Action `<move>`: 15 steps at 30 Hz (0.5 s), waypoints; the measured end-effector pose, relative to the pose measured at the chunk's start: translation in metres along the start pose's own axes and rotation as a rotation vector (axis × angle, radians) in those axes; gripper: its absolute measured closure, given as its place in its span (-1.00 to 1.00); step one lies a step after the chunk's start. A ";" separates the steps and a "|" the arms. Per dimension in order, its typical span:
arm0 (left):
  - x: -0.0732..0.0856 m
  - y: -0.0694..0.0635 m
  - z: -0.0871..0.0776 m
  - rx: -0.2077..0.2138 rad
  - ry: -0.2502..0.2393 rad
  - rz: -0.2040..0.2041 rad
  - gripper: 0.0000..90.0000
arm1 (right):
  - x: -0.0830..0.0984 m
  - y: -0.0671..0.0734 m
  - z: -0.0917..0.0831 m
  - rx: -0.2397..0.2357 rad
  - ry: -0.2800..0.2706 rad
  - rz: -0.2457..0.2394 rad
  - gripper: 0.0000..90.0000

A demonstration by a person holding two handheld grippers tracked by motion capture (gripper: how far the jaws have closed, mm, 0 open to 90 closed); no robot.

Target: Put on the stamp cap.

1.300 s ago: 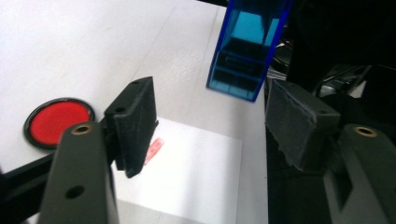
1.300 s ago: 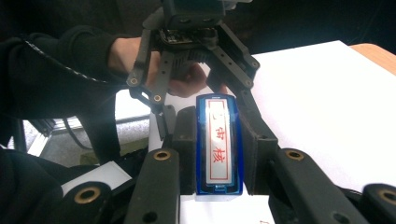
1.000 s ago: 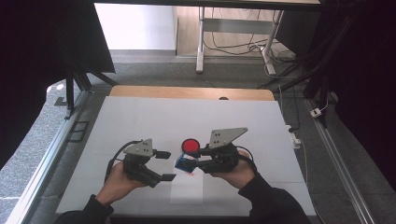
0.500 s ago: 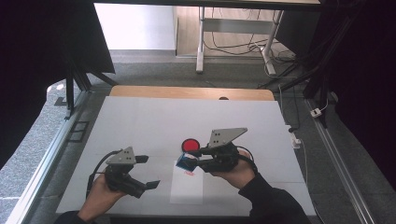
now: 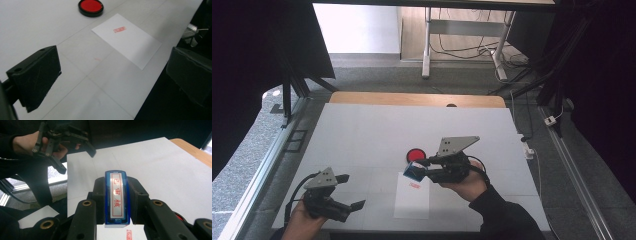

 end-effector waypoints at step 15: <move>0.021 0.013 -0.014 -0.085 0.016 -0.066 -1.00 | 0.007 -0.005 -0.003 0.047 0.019 0.012 0.58</move>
Point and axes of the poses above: each handheld gripper's, and its own axes: z roughly forward along the jaws, x roughly out of its underside, y roughly to its left, the point moved 3 cm from there along z, roughly forward along the jaws, and after that the axes turned 9 degrees about -z, right-handed, at the moved point
